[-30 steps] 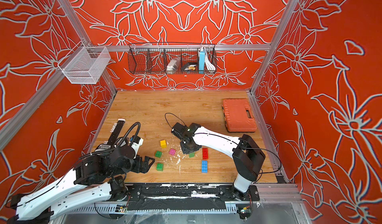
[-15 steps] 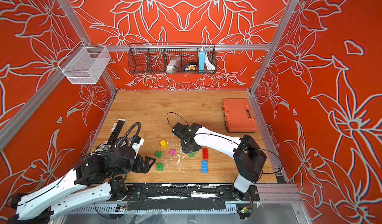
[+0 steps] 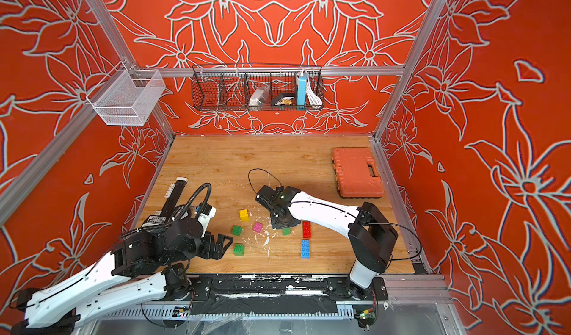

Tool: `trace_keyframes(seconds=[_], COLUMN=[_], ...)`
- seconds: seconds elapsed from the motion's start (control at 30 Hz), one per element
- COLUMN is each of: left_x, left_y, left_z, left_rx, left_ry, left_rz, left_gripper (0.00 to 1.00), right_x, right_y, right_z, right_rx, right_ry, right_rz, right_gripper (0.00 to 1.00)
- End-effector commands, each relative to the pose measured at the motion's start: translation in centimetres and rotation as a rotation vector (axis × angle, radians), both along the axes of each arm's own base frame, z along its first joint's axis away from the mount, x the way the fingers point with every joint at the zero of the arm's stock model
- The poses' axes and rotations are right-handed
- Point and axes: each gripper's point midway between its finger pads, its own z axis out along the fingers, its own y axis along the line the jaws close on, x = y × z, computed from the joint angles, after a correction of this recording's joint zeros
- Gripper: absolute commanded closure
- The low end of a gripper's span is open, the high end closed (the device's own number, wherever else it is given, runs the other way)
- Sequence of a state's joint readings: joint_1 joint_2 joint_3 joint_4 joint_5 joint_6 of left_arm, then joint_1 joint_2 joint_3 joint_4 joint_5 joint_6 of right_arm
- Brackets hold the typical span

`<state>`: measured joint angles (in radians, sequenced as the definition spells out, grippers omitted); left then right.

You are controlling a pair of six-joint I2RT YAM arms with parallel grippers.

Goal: Assemble the letter r with lego
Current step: Assemble the lego brick with the lego brick.

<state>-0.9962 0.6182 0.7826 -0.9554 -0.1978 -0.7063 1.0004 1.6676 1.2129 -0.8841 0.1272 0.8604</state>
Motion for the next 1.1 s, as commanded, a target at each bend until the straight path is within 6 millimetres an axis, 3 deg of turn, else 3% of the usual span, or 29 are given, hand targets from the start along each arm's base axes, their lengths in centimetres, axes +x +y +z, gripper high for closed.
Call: trace_keyframes(seconds=[0.0,0.33,0.77,1.07], left_x=[0.0,0.0,0.1,0.1], left_y=[0.0,0.1,0.5,0.6], left_z=[-0.2,0.0,-0.3,-0.2], left_rx=[0.005,-0.006,0.017,0.019], left_ry=[-0.010,-0.020,-0.016,-0.017], left_rz=[-0.008,-0.003,0.021,0.025], left_gripper=[0.01,0.01,0.01,0.01], right_x=[-2.2,-4.2,-5.8,-6.3], right_y=[-2.9,-2.7,-4.2,-3.5], right_z=[-4.7,-6.3,-5.8,-5.4], right_rx=[-0.151,-0.059,-0.074,-0.086], right_ry=[0.072,0.120,0.078,0.069], right_rz=[-0.005,0.032,0.006,0.033], right_gripper=[1.00,1.00,1.00,1.00])
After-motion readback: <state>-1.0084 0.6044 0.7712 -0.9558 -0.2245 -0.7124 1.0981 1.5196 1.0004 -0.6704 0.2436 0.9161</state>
